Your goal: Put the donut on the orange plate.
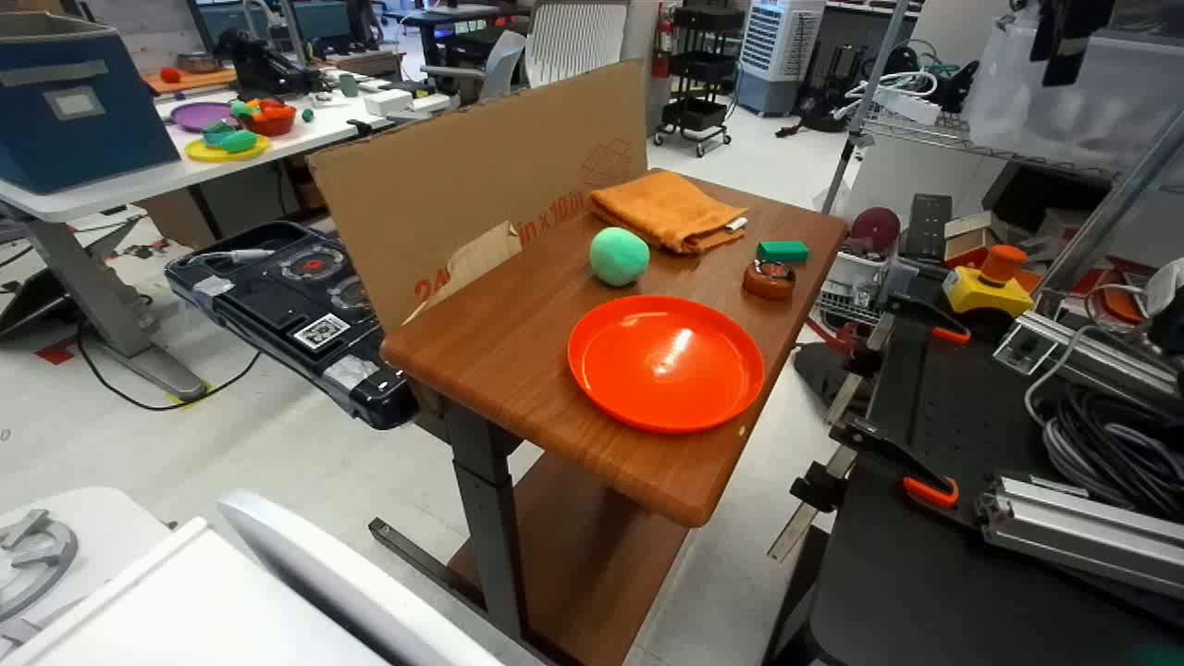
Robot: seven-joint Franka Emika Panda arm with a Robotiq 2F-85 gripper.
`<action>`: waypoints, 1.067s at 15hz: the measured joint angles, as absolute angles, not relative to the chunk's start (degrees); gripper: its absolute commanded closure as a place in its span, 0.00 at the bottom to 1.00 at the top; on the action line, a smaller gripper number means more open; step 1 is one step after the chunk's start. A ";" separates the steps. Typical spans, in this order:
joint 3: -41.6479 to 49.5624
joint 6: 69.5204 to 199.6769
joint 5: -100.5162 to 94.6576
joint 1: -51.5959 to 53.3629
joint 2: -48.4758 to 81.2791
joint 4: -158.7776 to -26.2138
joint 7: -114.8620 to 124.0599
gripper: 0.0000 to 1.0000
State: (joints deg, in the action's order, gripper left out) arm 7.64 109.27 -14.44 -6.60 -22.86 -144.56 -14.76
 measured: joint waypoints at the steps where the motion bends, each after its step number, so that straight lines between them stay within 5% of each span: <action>1: 7.64 109.27 -14.44 -6.60 -22.86 -144.56 -14.76 0.00; 16: 7.64 114.99 -12.89 -5.86 -21.22 -145.36 -14.75 0.00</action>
